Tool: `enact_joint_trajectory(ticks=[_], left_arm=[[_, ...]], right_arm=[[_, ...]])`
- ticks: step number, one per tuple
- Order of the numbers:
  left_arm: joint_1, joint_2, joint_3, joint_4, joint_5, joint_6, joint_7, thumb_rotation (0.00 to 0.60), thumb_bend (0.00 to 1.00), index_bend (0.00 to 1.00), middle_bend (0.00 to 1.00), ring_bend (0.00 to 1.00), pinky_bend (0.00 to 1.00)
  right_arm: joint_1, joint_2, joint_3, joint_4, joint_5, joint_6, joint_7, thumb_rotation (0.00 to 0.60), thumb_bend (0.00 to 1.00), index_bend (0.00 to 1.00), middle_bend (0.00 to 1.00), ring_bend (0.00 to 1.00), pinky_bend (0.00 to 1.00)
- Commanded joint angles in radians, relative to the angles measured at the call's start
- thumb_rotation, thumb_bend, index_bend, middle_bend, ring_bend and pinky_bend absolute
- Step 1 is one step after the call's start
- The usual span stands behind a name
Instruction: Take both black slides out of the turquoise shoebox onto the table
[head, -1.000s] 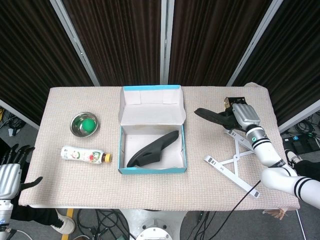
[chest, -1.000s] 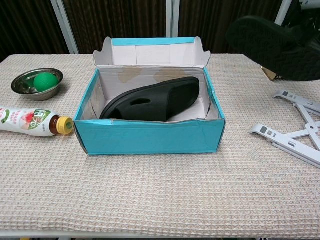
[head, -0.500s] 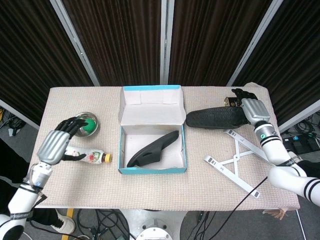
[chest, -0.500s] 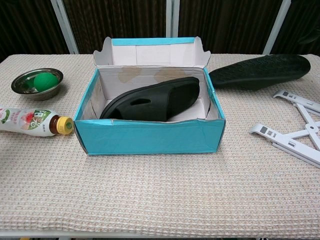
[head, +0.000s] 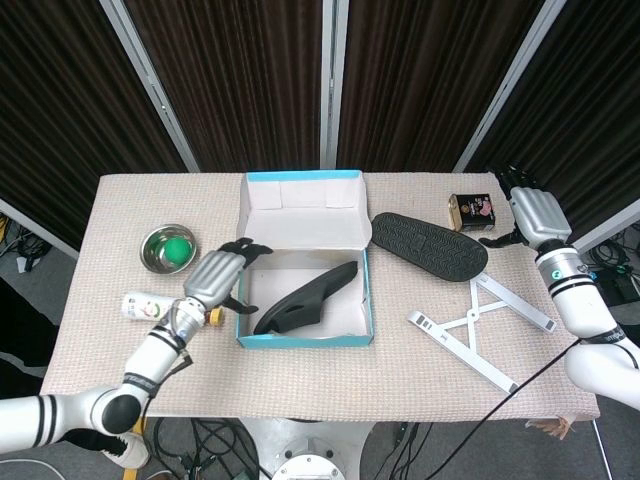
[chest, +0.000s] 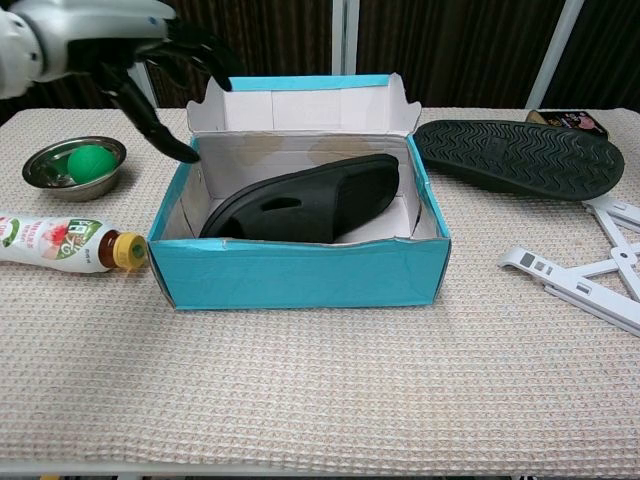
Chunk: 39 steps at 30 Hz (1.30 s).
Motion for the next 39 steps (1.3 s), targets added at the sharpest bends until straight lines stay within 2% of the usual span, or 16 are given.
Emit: enact_joint_trajectory(ticks=[1,6,9,13,18,22,26,32,39], left_arm=[[-0.101,-0.106,0.006,0.013,-0.091,0.049,0.106,0.6,0.0,0.21,0.25,0.17,0.21],[-0.176,-0.171,0.016,0.054,-0.094,0.052,0.171,0.6,0.0,0.21,0.25,0.18,0.21],[-0.22,-0.192,0.025,0.111,-0.058,0.016,0.192,0.6,0.0,0.21,0.25,0.18,0.2],[-0.272,-0.182,0.06,0.184,0.018,-0.039,0.239,0.6,0.0,0.21,0.24,0.16,0.2],[-0.307,-0.149,0.103,0.186,0.061,-0.083,0.278,0.6,0.0,0.21,0.22,0.12,0.19],[-0.336,-0.146,0.13,0.174,0.045,-0.113,0.297,0.6,0.0,0.2,0.19,0.11,0.18],[-0.375,-0.144,0.173,0.195,0.036,-0.111,0.382,0.6,0.0,0.2,0.18,0.09,0.17],[-0.432,-0.085,0.227,0.139,-0.083,-0.148,0.45,0.6,0.0,0.22,0.18,0.06,0.16],[-0.464,-0.08,0.282,0.108,-0.089,-0.111,0.498,0.6,0.0,0.22,0.18,0.06,0.15]], right_arm=[[-0.016,0.006,0.006,0.002,-0.02,-0.004,0.019,0.6,0.0,0.0,0.0,0.0,0.0],[-0.03,0.002,0.011,0.015,-0.05,-0.021,0.043,0.6,0.0,0.0,0.0,0.0,0.0],[-0.038,-0.003,0.018,0.024,-0.063,-0.024,0.06,0.6,0.0,0.0,0.0,0.0,0.0],[-0.049,-0.004,0.023,0.037,-0.08,-0.03,0.076,0.6,0.0,0.0,0.0,0.0,0.0],[-0.062,-0.01,0.03,0.053,-0.098,-0.033,0.099,0.6,0.0,0.0,0.0,0.0,0.0],[-0.072,-0.017,0.032,0.067,-0.113,-0.041,0.118,0.6,0.0,0.0,0.0,0.0,0.0],[-0.082,-0.019,0.035,0.074,-0.124,-0.042,0.132,0.6,0.0,0.0,0.0,0.0,0.0],[-0.092,-0.022,0.044,0.084,-0.133,-0.043,0.15,0.6,0.0,0.0,0.0,0.0,0.0],[-0.095,-0.03,0.05,0.086,-0.14,-0.048,0.151,0.6,0.0,0.0,0.0,0.0,0.0]])
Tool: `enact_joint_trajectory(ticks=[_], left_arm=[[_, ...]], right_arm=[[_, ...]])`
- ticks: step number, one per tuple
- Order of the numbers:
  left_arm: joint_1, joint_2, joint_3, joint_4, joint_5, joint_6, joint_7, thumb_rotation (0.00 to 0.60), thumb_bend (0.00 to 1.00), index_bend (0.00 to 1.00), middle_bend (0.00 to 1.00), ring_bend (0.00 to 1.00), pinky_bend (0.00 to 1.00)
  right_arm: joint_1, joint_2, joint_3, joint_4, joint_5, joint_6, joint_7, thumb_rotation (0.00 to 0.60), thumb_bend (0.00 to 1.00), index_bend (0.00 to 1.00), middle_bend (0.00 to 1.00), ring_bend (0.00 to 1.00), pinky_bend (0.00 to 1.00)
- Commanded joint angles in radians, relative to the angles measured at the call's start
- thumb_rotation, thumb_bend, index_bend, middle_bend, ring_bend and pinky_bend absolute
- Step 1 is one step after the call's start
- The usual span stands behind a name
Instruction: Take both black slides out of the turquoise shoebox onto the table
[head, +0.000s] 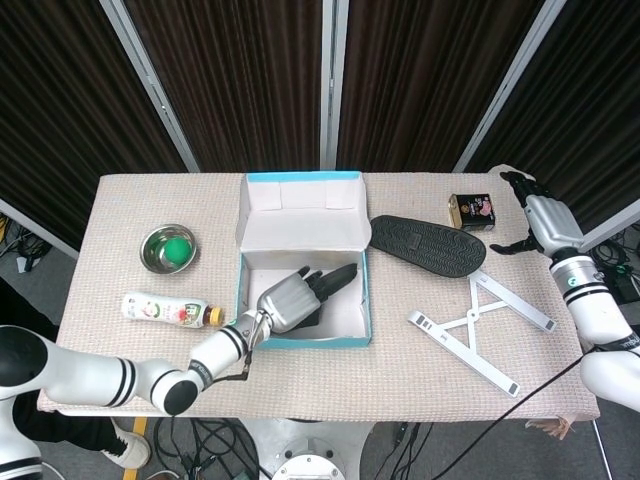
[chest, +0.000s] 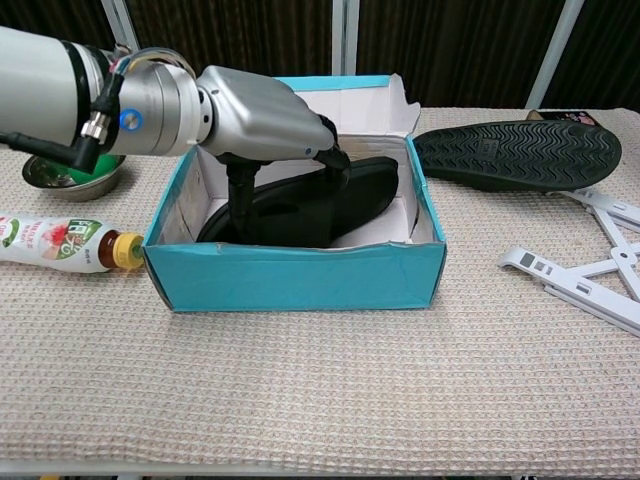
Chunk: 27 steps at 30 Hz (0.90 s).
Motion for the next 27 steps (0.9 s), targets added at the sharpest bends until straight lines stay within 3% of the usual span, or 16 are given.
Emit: enact_joint_trajectory(ticks=[1,6,16,27], left_arm=[[-0.008,-0.003,0.015,-0.001,-0.001,0.022,0.001,0.6,0.0,0.22,0.18,0.06,0.15],[-0.004,-0.016,0.031,0.006,0.02,0.064,0.001,0.6,0.0,0.21,0.17,0.06,0.15],[0.046,-0.028,0.071,0.003,0.192,0.132,-0.018,0.6,0.0,0.19,0.15,0.06,0.15],[0.077,-0.071,0.11,0.05,0.249,0.169,0.059,0.6,0.0,0.18,0.13,0.04,0.15]], right_arm=[[0.0,-0.002,0.002,0.0,0.0,-0.001,-0.002,0.6,0.0,0.0,0.0,0.0,0.0],[-0.002,-0.003,0.007,-0.003,0.002,0.0,-0.008,0.6,0.0,0.0,0.0,0.0,0.0],[-0.008,-0.005,0.013,-0.001,0.009,-0.006,-0.01,0.6,0.0,0.0,0.0,0.0,0.0],[-0.014,-0.009,0.017,0.003,0.019,-0.008,-0.014,0.6,0.0,0.0,0.0,0.0,0.0]])
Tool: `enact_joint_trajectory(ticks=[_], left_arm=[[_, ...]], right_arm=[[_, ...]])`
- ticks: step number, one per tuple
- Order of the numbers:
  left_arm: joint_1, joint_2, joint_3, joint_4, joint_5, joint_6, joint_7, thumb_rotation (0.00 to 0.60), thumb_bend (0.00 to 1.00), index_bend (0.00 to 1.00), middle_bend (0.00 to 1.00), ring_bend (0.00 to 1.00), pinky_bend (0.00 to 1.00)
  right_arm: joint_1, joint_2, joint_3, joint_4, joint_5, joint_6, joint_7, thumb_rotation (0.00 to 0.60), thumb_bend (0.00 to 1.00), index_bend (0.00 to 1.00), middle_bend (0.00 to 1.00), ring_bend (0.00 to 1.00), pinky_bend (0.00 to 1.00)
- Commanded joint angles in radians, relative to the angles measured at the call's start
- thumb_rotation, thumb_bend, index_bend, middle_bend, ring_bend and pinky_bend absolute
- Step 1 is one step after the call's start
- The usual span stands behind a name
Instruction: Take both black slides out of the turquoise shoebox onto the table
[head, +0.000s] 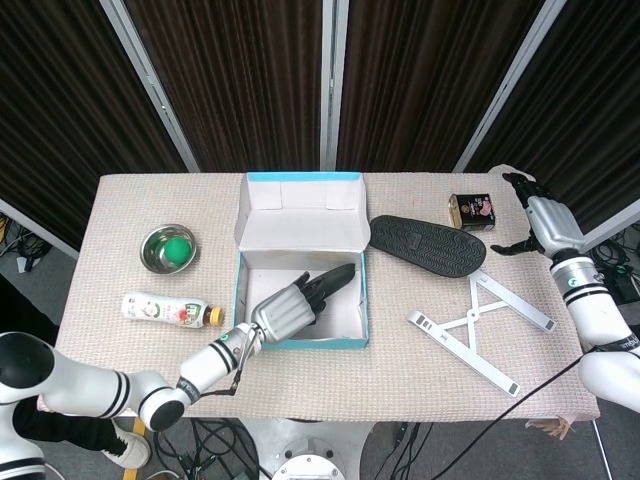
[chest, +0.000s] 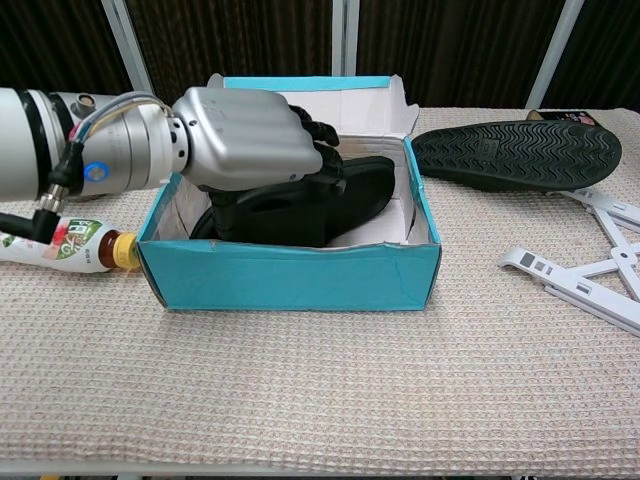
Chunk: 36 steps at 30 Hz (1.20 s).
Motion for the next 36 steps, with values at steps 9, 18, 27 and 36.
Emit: enact_joint_trajectory(ticks=[9,18,27,36], left_arm=[[0.026,-0.052,0.017,0.096,0.081,-0.004,0.018,0.6,0.0,0.18,0.13,0.04,0.15],[0.043,-0.077,0.013,0.173,0.101,-0.041,0.005,0.6,0.0,0.19,0.15,0.04,0.15],[0.092,-0.108,0.006,0.28,0.279,-0.023,-0.184,0.6,0.21,0.48,0.44,0.3,0.32],[0.134,-0.109,0.005,0.378,0.484,0.044,-0.392,0.6,0.3,0.56,0.54,0.39,0.42]], right_arm=[[-0.001,-0.005,0.007,0.005,0.012,-0.005,-0.001,0.6,0.0,0.0,0.0,0.0,0.0],[-0.007,0.0,0.014,0.002,0.014,-0.004,0.004,0.6,0.0,0.0,0.0,0.0,0.0],[-0.012,0.002,0.017,-0.001,0.009,-0.006,0.012,0.6,0.0,0.0,0.0,0.0,0.0],[-0.019,0.007,0.02,-0.002,0.007,-0.003,0.018,0.6,0.0,0.0,0.0,0.0,0.0]])
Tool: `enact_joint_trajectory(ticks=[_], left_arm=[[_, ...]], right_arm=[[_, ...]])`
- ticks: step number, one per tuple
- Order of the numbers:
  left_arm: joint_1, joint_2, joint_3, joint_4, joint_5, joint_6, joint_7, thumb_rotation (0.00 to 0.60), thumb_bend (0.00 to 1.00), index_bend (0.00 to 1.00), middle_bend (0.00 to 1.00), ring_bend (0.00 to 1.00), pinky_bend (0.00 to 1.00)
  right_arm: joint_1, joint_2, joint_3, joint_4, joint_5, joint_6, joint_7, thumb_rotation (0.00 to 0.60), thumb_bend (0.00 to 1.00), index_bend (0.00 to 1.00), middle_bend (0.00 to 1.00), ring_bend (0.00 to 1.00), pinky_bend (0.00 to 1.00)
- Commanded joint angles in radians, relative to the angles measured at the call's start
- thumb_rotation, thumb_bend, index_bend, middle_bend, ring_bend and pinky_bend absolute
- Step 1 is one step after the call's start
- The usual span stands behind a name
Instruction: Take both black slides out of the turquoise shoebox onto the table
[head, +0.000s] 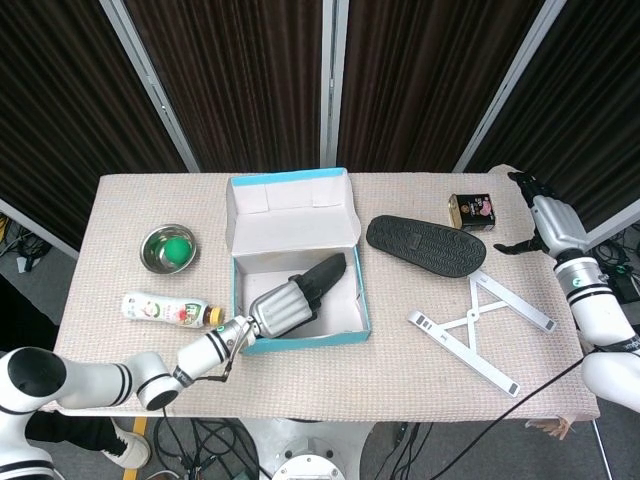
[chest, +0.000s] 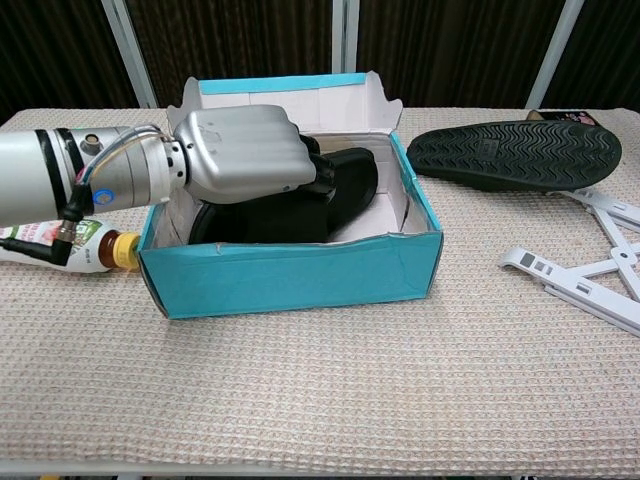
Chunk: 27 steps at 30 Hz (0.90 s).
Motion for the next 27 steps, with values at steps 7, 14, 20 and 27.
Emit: enact_joint_trajectory(ticks=[7,14,20,27], left_arm=[[0.065,0.018,-0.027,0.065,0.184,0.166,-0.196,0.6,0.3,0.56,0.54,0.39,0.42],[0.122,0.017,-0.1,0.081,0.202,0.293,-0.305,0.6,0.29,0.56,0.53,0.39,0.42],[0.173,0.053,-0.161,0.034,0.168,0.353,-0.348,0.6,0.29,0.55,0.53,0.39,0.42],[0.301,0.192,-0.205,-0.144,-0.001,0.377,-0.376,0.6,0.3,0.55,0.52,0.39,0.42]], right_arm=[[-0.008,0.008,0.004,-0.01,-0.003,0.007,0.004,0.6,0.0,0.0,0.0,0.0,0.0],[-0.009,0.012,0.008,-0.015,-0.006,0.009,0.007,0.6,0.0,0.0,0.0,0.0,0.0],[-0.013,0.017,0.01,-0.018,-0.01,0.012,0.014,0.6,0.0,0.0,0.0,0.0,0.0],[-0.019,0.02,0.01,-0.016,-0.028,0.011,0.032,0.6,0.0,0.0,0.0,0.0,0.0]])
